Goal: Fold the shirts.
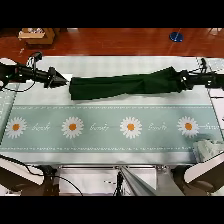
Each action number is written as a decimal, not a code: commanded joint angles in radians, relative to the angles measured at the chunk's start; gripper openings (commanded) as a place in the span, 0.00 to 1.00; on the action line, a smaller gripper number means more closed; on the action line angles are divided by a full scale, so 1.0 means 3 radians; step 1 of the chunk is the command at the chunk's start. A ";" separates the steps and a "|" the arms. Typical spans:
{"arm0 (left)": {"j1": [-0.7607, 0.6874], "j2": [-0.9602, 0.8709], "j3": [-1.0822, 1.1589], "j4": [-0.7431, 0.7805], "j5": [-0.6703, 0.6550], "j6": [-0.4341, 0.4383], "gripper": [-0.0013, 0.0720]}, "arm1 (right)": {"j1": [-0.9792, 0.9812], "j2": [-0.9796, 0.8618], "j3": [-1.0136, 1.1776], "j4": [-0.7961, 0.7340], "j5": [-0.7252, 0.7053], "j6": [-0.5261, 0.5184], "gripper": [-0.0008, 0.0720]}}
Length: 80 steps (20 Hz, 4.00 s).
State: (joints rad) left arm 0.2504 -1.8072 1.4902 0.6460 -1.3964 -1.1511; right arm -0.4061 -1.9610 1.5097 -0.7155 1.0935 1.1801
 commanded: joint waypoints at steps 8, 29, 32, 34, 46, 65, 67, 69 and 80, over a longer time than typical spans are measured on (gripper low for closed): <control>-0.0214 0.0013 0.0004 -0.0239 -0.0003 -0.0165 0.24 | 0.0187 0.0470 0.0310 0.0104 0.0530 -0.0193 0.06; -0.3084 -0.0072 0.0004 -0.1241 0.1965 -0.0282 0.05 | 0.0285 0.2186 0.0306 -0.1406 0.1701 0.0642 0.06; -0.3232 -0.0278 0.0004 -0.1396 0.1990 -0.0281 0.05 | 0.0422 0.2209 0.0306 -0.1429 0.1732 0.0657 0.06; -0.3262 -0.0395 0.0005 -0.1396 0.2085 -0.0217 0.05 | 0.0514 0.2209 0.0306 -0.1427 0.1795 0.0682 0.06; -0.3379 -0.0715 0.0219 -0.1780 0.2099 -0.0013 0.05 | 0.0721 0.2561 0.0306 -0.1348 0.1873 0.0785 0.06; 0.0309 0.1962 0.0229 0.0043 0.0361 -0.0103 0.05 | 0.3279 0.0769 0.0252 -0.1134 -0.0406 0.1748 0.74; 0.0210 0.1937 0.0210 0.0046 0.0362 -0.0089 0.05 | 0.3259 0.0807 0.0252 -0.1272 -0.0243 0.1750 0.74; 0.0126 0.1897 0.0202 0.0048 0.0364 -0.0067 0.05 | 0.3099 0.0984 0.0252 -0.1769 0.0217 0.1751 0.73; 0.0094 0.1740 0.0202 0.0855 0.0248 -0.0085 0.56 | 0.0712 0.2131 -0.0922 -0.1867 0.1188 0.1356 0.75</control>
State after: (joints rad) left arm 0.2794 -1.2785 1.5513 0.7975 -1.3094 -1.1725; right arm -0.0399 -1.3907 1.3998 -1.4502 1.4780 1.6375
